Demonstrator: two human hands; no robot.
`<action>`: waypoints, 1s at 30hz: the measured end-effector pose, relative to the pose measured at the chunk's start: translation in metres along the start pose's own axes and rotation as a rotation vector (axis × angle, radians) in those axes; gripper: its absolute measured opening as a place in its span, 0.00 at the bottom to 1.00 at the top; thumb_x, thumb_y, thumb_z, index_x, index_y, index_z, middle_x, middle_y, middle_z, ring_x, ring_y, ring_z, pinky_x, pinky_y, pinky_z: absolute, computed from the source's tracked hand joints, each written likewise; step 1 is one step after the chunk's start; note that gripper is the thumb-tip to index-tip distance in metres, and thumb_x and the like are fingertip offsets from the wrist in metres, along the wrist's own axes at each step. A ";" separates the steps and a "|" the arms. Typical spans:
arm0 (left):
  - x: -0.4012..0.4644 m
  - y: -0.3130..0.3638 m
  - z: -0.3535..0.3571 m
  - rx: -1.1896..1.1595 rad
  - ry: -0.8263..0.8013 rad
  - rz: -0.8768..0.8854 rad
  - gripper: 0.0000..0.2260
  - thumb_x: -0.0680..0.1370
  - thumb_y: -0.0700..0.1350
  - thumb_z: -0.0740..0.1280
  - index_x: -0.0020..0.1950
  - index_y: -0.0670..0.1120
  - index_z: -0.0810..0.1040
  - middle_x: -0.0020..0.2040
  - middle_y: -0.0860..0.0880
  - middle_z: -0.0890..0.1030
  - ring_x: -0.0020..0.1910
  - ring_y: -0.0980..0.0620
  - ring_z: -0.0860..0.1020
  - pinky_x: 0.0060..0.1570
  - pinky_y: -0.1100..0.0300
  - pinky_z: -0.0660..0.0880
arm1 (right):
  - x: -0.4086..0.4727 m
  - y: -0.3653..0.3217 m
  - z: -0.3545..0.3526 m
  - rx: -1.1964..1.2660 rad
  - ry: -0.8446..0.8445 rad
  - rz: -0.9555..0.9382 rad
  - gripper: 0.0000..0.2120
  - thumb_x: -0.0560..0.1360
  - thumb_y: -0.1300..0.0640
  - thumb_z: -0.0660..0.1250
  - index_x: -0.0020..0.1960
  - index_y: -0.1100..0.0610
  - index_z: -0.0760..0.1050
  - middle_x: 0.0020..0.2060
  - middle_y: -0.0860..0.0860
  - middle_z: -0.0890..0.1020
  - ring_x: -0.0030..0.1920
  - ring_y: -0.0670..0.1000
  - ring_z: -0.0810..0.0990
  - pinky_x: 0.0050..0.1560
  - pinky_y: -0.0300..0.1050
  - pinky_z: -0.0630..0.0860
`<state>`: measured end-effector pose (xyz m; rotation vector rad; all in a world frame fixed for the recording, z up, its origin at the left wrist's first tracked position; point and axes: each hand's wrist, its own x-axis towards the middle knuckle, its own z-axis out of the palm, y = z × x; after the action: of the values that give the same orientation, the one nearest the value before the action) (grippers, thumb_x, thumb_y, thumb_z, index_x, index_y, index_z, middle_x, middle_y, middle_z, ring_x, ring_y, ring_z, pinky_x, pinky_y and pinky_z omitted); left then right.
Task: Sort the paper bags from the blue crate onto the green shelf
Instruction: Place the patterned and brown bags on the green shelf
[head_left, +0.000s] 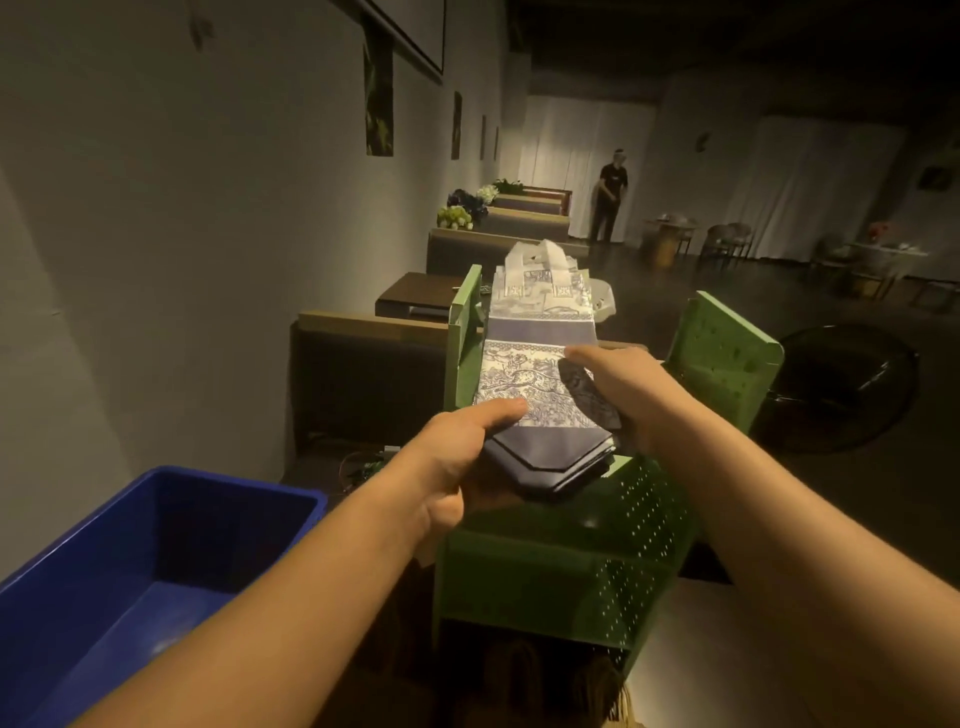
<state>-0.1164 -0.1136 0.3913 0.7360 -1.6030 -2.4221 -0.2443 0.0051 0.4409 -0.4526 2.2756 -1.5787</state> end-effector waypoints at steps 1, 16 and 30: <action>-0.001 0.001 0.000 -0.005 -0.005 -0.002 0.09 0.78 0.50 0.73 0.51 0.45 0.83 0.43 0.42 0.87 0.38 0.45 0.85 0.38 0.51 0.82 | -0.003 0.004 0.000 0.022 0.026 -0.014 0.16 0.79 0.45 0.65 0.54 0.58 0.79 0.31 0.52 0.78 0.25 0.48 0.75 0.24 0.38 0.68; -0.014 -0.056 -0.034 0.036 -0.233 0.451 0.45 0.64 0.68 0.78 0.74 0.49 0.71 0.69 0.46 0.81 0.68 0.44 0.80 0.66 0.45 0.77 | -0.064 0.094 0.020 0.313 -0.052 -0.123 0.25 0.86 0.41 0.47 0.61 0.52 0.79 0.49 0.52 0.88 0.47 0.54 0.87 0.56 0.58 0.83; -0.007 -0.061 -0.030 0.018 -0.178 0.492 0.17 0.81 0.29 0.63 0.62 0.48 0.79 0.51 0.50 0.88 0.50 0.54 0.86 0.42 0.64 0.82 | -0.070 0.103 0.019 0.010 -0.032 -0.446 0.30 0.71 0.37 0.71 0.71 0.40 0.70 0.56 0.31 0.82 0.58 0.33 0.79 0.55 0.29 0.73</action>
<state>-0.0872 -0.1099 0.3296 0.1020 -1.6300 -2.1549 -0.1801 0.0542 0.3442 -1.0332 2.2462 -1.7599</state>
